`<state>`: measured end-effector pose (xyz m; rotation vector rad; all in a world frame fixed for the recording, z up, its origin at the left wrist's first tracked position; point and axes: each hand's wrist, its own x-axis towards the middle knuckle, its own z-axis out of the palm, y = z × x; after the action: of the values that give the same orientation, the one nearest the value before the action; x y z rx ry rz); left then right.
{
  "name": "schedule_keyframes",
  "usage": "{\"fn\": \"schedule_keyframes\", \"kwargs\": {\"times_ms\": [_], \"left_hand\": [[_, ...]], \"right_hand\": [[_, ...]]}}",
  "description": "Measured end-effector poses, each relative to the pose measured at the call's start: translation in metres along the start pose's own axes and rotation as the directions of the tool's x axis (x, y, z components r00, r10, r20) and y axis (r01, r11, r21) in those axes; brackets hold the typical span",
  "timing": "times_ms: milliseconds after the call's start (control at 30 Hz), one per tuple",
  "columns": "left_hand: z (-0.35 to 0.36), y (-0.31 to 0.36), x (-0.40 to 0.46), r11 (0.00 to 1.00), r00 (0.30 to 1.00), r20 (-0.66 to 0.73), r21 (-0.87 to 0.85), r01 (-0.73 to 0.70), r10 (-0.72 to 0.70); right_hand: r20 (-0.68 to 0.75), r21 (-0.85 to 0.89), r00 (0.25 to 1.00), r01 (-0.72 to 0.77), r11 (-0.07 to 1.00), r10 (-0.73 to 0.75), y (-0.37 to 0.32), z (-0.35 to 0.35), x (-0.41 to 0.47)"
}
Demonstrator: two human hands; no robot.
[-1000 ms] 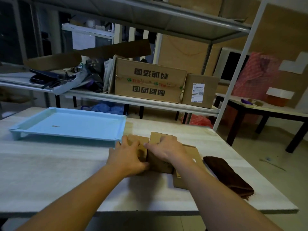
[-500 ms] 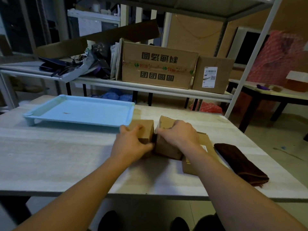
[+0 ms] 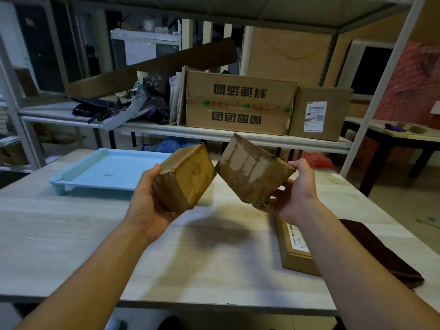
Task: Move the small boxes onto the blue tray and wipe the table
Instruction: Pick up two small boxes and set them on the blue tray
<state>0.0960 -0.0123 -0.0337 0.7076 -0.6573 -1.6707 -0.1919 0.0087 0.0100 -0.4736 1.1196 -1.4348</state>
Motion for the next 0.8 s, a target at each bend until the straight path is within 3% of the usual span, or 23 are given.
{"fn": "schedule_keyframes", "kwargs": {"times_ms": [100, 200, 267, 333, 400, 500, 567, 633, 800], "left_hand": [[-0.012, 0.014, 0.008, 0.996, 0.998, 0.004, 0.064, -0.057, 0.057], [-0.023, 0.046, 0.020, 0.928, 0.975, -0.053, 0.321, -0.186, 0.214], [-0.032, 0.071, 0.031, 0.721, 0.911, -0.124, 0.657, -0.222, 0.394], [-0.045, 0.092, 0.045, 0.403, 0.842, -0.081, 0.899, -0.168, 0.533], [-0.057, 0.105, 0.060, 0.151, 0.834, 0.015, 0.982, -0.118, 0.552], [-0.065, 0.108, 0.079, -0.092, 0.859, 0.118, 0.992, -0.083, 0.497], [-0.067, 0.106, 0.091, -0.146, 0.872, 0.154, 0.985, -0.097, 0.465], [-0.069, 0.103, 0.100, -0.140, 0.890, 0.145, 0.986, -0.093, 0.432], [-0.076, 0.096, 0.110, -0.154, 0.943, 0.104, 0.986, -0.058, 0.316]], "right_hand": [[0.006, -0.065, 0.999, 0.036, 0.997, -0.036, 0.000, 0.018, 0.005], [0.071, -0.206, 0.989, 0.141, 0.968, -0.129, -0.001, 0.054, 0.012], [0.107, -0.381, 0.977, 0.210, 0.900, -0.183, 0.003, 0.085, 0.019], [0.111, -0.586, 0.958, 0.279, 0.761, -0.266, 0.013, 0.119, 0.030], [0.170, -0.754, 0.896, 0.387, 0.531, -0.411, 0.027, 0.149, 0.045], [0.280, -0.905, 0.782, 0.409, 0.120, -0.557, 0.050, 0.183, 0.059], [0.319, -0.932, 0.748, 0.360, -0.048, -0.582, 0.063, 0.199, 0.067], [0.349, -0.935, 0.756, 0.321, -0.151, -0.554, 0.073, 0.209, 0.075], [0.382, -0.923, 0.796, 0.297, -0.246, -0.469, 0.095, 0.214, 0.084]]}}
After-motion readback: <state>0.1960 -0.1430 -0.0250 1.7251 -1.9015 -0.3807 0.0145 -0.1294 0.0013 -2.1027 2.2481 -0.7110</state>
